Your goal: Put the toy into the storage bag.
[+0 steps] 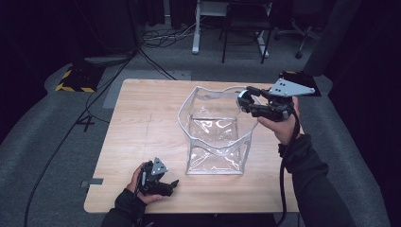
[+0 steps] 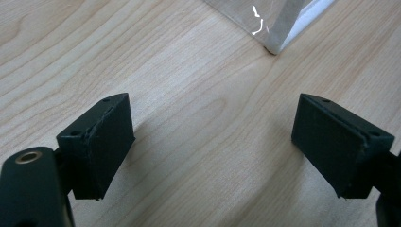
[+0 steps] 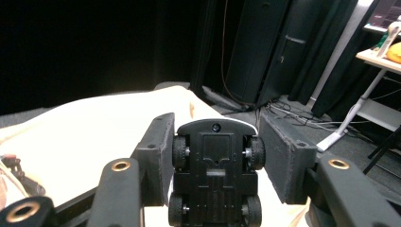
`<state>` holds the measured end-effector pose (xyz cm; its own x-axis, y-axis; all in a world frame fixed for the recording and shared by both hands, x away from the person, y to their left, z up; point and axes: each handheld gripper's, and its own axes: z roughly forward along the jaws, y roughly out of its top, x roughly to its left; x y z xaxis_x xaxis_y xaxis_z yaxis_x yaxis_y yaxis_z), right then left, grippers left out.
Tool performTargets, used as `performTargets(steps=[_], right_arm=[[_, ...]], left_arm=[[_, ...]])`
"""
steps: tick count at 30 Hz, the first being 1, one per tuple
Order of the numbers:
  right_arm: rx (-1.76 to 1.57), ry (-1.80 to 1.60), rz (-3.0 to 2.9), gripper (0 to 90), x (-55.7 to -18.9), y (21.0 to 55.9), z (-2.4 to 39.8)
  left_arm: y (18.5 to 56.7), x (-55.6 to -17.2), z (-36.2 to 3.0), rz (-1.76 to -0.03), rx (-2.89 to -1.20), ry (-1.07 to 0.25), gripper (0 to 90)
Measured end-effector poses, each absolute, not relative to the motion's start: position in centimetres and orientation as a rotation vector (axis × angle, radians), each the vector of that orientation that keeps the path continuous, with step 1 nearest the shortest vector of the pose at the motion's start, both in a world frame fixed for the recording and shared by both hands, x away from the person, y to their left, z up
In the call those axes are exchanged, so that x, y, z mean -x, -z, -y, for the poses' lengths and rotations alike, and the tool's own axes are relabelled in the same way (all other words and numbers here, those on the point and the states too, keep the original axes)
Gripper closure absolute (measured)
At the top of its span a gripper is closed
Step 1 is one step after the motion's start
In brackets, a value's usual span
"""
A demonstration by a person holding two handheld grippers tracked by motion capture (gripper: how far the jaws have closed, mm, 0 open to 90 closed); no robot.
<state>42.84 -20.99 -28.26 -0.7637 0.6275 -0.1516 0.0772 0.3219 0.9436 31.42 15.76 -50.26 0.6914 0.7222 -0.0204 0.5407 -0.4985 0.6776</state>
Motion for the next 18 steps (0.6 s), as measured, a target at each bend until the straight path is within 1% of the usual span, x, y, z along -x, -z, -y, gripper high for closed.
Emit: performTargets(steps=[18], right_arm=[[-0.587, -1.396, -2.198, 48.5, -43.3, 29.8, 19.4]], left_arm=[[50.3, -31.4, -15.7, -0.966, -2.222, -0.346, 14.0]])
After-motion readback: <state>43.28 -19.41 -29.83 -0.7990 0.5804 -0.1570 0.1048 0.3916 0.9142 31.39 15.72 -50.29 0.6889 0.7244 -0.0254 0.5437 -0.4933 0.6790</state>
